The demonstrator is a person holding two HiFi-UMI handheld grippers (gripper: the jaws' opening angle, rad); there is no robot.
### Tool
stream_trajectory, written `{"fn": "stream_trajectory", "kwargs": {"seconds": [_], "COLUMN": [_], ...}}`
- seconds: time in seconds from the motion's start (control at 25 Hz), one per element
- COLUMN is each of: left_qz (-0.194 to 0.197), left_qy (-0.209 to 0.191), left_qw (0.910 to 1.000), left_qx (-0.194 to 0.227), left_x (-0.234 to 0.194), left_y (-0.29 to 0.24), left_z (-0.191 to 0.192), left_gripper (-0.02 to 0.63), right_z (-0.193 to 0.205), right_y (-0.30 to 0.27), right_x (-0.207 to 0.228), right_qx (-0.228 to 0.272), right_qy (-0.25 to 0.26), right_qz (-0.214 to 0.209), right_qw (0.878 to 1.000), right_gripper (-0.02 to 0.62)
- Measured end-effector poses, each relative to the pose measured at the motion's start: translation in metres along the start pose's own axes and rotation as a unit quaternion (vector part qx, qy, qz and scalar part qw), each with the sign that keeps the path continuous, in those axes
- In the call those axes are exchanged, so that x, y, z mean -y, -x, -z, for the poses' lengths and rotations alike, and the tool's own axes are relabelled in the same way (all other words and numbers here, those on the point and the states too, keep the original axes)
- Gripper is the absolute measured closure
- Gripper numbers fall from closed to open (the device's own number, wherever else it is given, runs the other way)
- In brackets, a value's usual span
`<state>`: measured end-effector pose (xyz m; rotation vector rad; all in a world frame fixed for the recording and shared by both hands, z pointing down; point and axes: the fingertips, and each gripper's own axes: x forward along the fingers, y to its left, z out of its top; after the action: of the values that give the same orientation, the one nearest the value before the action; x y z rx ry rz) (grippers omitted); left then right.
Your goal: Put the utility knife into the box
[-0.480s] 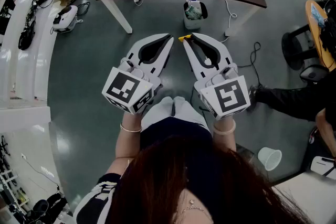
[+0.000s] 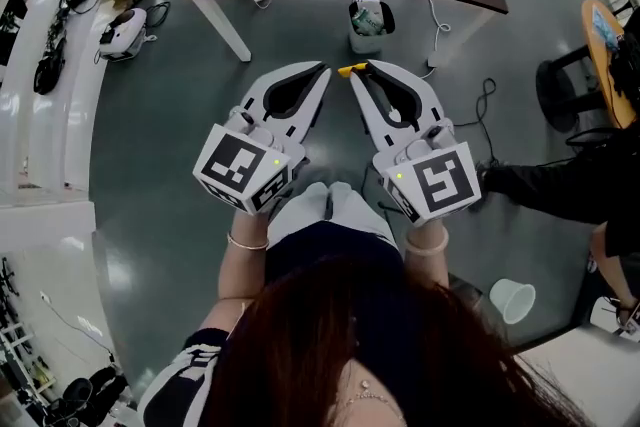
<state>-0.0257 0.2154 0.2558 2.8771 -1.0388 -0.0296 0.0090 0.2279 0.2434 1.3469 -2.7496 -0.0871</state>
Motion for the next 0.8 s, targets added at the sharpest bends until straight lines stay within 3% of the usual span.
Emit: {"fn": "stream_trajectory", "kwargs": {"seconds": [0.56, 0.8], "left_qz": [-0.017, -0.024], "left_qy": [0.008, 0.009], "left_qw": [0.9998, 0.9996], "left_qx": [-0.006, -0.014], "left_x": [0.001, -0.028], "left_y": [-0.039, -0.054], "left_z": [0.006, 0.017], "left_gripper": [0.606, 0.606], "right_z": [0.006, 0.023], "right_y": [-0.01, -0.037], "right_x": [0.043, 0.056], "right_qx": [-0.004, -0.011], "right_qy": [0.004, -0.008], "right_qz": [-0.023, -0.028], "right_qw": [1.0, 1.0], "right_gripper": [0.541, 0.541]}}
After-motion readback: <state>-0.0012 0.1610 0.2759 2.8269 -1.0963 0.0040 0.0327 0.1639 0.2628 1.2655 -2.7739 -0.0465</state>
